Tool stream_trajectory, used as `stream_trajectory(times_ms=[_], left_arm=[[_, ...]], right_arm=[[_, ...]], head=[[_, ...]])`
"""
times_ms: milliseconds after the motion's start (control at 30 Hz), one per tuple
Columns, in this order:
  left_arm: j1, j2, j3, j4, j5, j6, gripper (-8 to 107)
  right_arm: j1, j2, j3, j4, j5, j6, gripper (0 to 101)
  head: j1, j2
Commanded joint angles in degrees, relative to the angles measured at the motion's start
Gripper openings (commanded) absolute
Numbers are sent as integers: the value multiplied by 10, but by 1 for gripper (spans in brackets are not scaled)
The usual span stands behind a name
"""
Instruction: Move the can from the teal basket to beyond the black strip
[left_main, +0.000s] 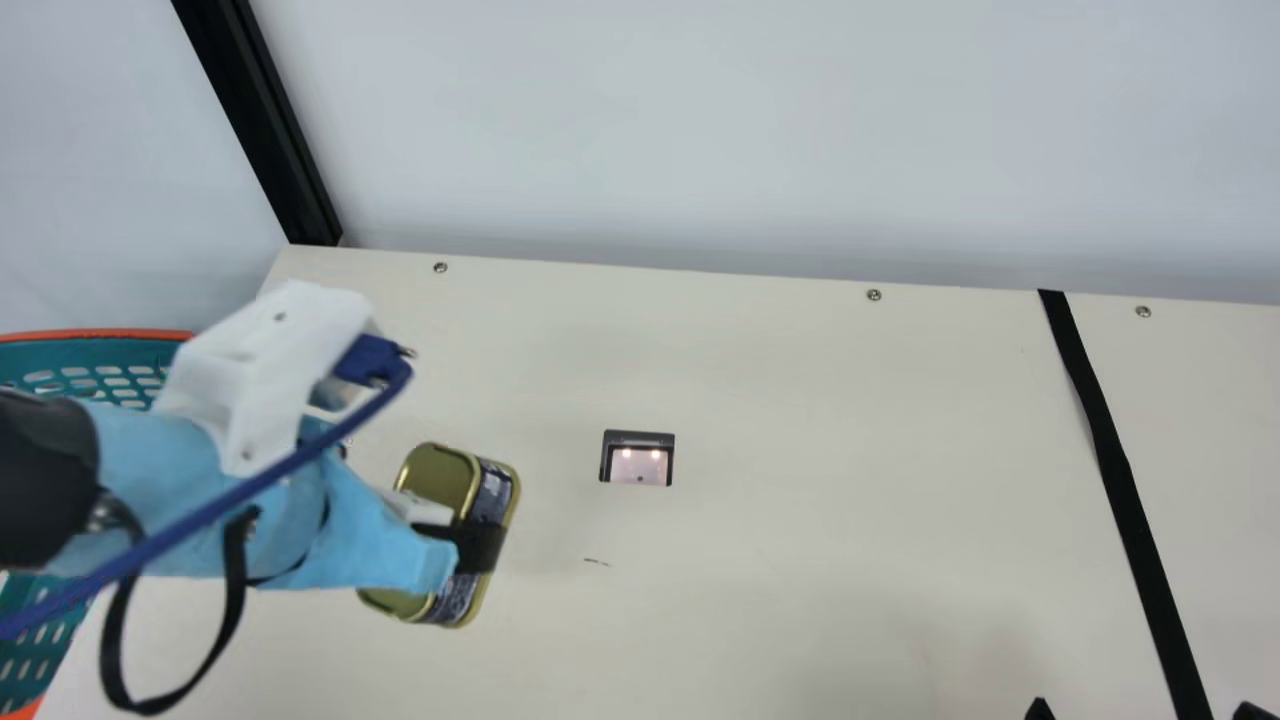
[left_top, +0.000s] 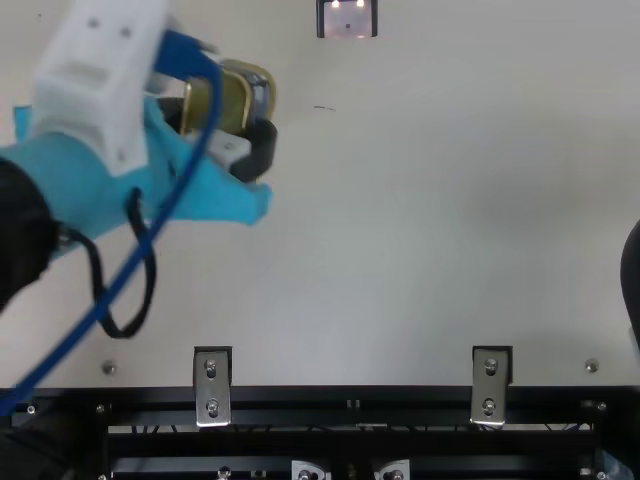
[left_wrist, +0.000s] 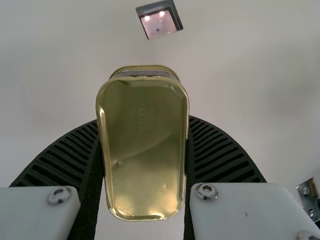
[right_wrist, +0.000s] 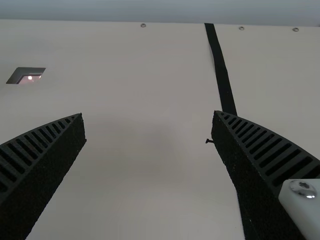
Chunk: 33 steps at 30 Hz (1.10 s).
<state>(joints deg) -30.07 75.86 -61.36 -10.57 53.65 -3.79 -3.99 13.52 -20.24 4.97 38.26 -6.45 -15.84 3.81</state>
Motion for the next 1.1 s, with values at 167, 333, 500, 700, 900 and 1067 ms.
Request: stream_trajectory(times_ms=[167,333,500,700,900,1067], left_arm=[[-1,1,-1,4,-2,7,10],[-8,6,-5,8,-1,64,10],[-19,22,-15,14,7,142,10],[-32,44,-24,11,11,237,10],[-39,66,-25,-2,5,331,10],[-41,86,-22,-4,-4,392,10]], right_arm=[[0,0,0,0,0,0,101],[0,0,0,0,0,0,101],[0,0,0,0,0,0,101],[0,0,0,0,0,0,101],[0,0,0,0,0,0,101],[0,0,0,0,0,0,101]], head=[[-10,-2],[-10,-2],[-10,-2],[-10,-2],[-10,-2],[-10,-2]])
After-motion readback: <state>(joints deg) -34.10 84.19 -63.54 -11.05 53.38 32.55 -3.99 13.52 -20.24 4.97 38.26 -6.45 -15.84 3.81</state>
